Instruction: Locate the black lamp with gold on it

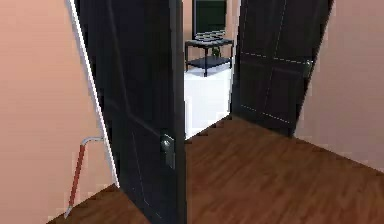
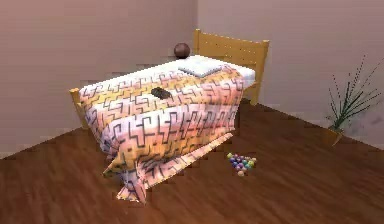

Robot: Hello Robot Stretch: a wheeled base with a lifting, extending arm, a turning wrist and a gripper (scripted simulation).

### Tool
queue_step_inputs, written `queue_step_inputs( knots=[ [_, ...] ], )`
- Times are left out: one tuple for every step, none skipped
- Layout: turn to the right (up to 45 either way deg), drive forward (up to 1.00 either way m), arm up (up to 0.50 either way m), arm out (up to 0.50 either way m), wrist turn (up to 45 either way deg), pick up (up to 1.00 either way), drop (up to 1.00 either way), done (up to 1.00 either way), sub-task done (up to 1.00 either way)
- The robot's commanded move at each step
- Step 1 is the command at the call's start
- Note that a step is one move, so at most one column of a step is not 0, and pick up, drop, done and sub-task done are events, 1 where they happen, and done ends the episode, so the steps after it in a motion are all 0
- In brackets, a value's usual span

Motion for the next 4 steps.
queue_step_inputs(
  knots=[
    [24.0,0.00,0.00,0.00,0.0,0.00,0.00,0.00,0.00],
    [0.0,0.90,0.00,0.00,0.0,0.00,0.00,0.00,0.00],
    [36.0,0.00,0.00,0.00,0.0,0.00,0.00,0.00,0.00],
    [0.0,0.05,0.00,0.00,0.0,0.00,0.00,0.00,0.00]
  ],
)
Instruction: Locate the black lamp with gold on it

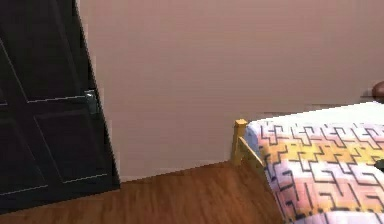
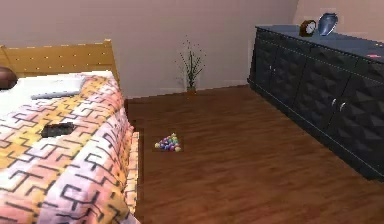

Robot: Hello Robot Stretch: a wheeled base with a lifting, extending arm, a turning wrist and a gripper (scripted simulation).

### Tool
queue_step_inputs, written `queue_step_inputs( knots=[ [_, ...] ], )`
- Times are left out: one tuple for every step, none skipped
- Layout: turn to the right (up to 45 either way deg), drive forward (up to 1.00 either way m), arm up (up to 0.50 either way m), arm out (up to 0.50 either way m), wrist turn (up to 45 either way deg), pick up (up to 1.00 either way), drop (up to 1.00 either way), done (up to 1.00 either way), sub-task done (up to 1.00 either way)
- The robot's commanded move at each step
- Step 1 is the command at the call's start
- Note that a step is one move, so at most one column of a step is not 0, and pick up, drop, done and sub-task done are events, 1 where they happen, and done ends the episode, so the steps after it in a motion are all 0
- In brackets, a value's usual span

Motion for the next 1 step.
queue_step_inputs(
  knots=[
    [-45.0,0.00,0.00,0.00,0.0,0.00,0.00,0.00,0.00]
  ],
)
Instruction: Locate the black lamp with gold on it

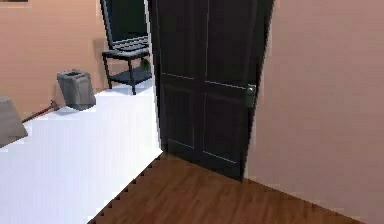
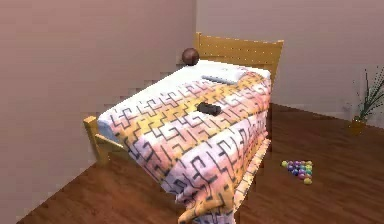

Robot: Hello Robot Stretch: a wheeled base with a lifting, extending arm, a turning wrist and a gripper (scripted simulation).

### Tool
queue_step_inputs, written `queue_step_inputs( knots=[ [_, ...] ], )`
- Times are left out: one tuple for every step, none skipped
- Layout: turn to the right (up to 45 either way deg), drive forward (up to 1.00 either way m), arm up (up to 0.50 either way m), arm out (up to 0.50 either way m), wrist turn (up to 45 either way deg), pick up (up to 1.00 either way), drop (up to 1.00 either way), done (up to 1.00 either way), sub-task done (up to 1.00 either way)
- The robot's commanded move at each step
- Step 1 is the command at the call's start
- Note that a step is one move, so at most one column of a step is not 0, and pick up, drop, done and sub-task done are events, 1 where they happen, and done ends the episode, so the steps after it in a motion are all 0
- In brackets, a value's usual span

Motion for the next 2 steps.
queue_step_inputs(
  knots=[
    [-21.0,0.00,0.00,0.00,0.0,0.00,0.00,0.00,0.00],
    [0.0,1.00,0.00,0.00,0.0,0.00,0.00,0.00,0.00]
  ],
)
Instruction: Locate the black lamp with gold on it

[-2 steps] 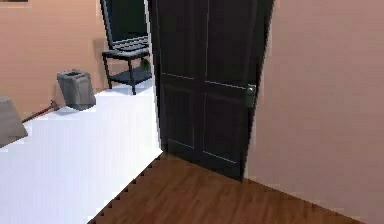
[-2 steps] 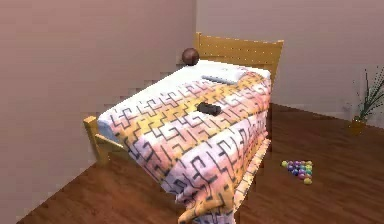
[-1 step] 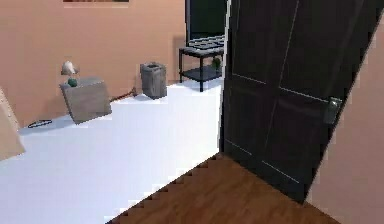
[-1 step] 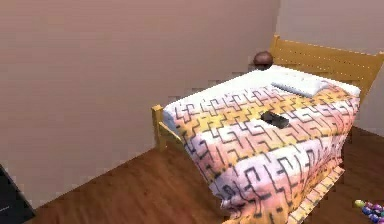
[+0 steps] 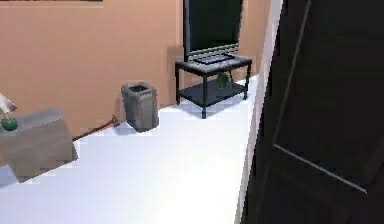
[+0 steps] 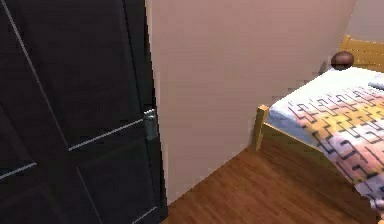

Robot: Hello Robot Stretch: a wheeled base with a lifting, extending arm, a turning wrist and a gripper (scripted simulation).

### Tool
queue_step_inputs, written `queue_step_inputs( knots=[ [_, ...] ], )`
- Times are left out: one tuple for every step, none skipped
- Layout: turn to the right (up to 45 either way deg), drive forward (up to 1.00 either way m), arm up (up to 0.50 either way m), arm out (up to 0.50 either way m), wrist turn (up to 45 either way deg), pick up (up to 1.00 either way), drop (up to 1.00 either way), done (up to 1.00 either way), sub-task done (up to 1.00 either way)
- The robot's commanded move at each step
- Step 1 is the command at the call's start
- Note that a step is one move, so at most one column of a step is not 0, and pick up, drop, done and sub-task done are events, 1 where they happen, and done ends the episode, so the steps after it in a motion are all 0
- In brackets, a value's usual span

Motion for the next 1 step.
queue_step_inputs(
  knots=[
    [-6.0,0.00,0.00,0.00,0.0,0.00,0.00,0.00,0.00]
  ],
)
